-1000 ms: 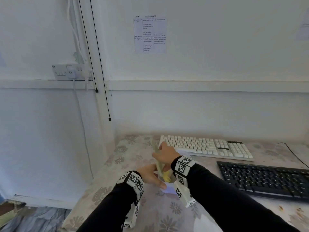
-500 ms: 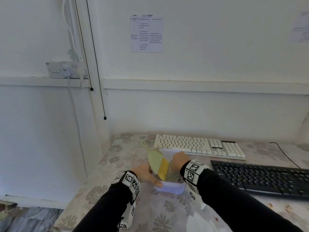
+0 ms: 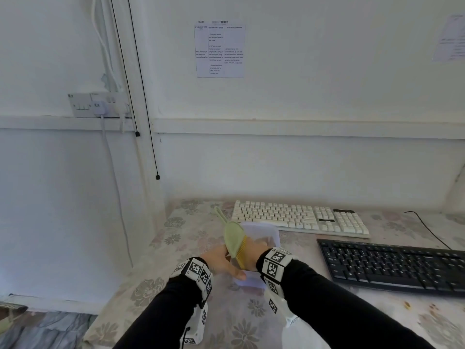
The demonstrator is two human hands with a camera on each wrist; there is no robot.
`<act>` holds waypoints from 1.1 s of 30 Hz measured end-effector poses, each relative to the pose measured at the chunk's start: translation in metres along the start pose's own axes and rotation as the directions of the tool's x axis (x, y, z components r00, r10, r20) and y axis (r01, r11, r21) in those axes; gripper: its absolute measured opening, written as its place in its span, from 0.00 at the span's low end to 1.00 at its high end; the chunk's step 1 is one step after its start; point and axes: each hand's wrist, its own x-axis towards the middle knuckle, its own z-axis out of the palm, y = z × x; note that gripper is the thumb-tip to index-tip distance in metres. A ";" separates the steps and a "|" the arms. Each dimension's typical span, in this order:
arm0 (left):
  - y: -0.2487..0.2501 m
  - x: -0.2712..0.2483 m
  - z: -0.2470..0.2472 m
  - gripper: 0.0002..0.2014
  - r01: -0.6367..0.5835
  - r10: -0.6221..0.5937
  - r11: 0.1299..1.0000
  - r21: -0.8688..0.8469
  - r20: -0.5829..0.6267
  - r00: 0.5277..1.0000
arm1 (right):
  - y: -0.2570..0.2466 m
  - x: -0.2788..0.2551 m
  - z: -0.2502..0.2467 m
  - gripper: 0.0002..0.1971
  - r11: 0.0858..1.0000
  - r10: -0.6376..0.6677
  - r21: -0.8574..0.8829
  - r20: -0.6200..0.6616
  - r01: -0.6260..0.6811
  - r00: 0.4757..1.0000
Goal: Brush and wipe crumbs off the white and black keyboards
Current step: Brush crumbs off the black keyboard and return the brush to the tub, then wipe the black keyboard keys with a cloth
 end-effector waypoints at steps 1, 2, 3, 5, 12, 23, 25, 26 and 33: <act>0.001 -0.001 0.000 0.42 -0.006 0.006 1.000 -0.002 0.005 1.000 | -0.007 0.005 0.005 0.25 0.999 0.008 0.049 -0.027 -0.007 1.000; 0.000 -0.001 0.000 0.43 -0.016 0.016 1.000 -0.002 0.010 1.000 | -0.007 0.008 0.005 0.26 0.997 0.048 0.068 -0.018 -0.046 0.999; 0.001 -0.002 0.000 0.44 -0.019 0.019 1.000 -0.001 0.011 1.000 | -0.006 0.011 0.008 0.29 0.994 0.089 0.064 -0.023 -0.087 0.996; 0.002 -0.003 -0.001 0.48 -0.019 0.019 1.000 -0.002 0.016 1.000 | 0.001 0.014 0.007 0.36 0.978 0.180 0.109 -0.005 -0.179 0.984; 0.002 -0.005 -0.003 0.64 -0.018 0.018 1.000 -0.002 0.068 0.998 | 0.016 0.012 -0.019 0.24 0.972 0.090 0.231 -0.150 -0.054 0.984; 0.013 -0.014 0.001 0.37 0.027 -0.027 0.999 0.023 0.011 1.000 | 0.066 -0.013 -0.052 0.21 0.938 -0.007 0.320 -0.377 0.137 0.926; 0.015 -0.016 0.002 0.40 0.028 -0.028 0.997 0.067 -0.003 1.000 | 0.087 -0.015 -0.056 0.20 0.934 0.053 0.349 -0.356 0.081 0.933; 0.016 -0.016 0.003 0.45 0.038 -0.038 0.997 0.073 -0.002 0.999 | 0.099 -0.016 -0.057 0.19 0.933 0.077 0.356 -0.358 0.059 0.931; 0.029 -0.012 0.010 0.42 0.238 -0.224 0.961 0.143 -0.104 0.969 | 0.203 -0.030 -0.060 0.18 0.931 0.244 0.354 -0.425 -0.088 0.872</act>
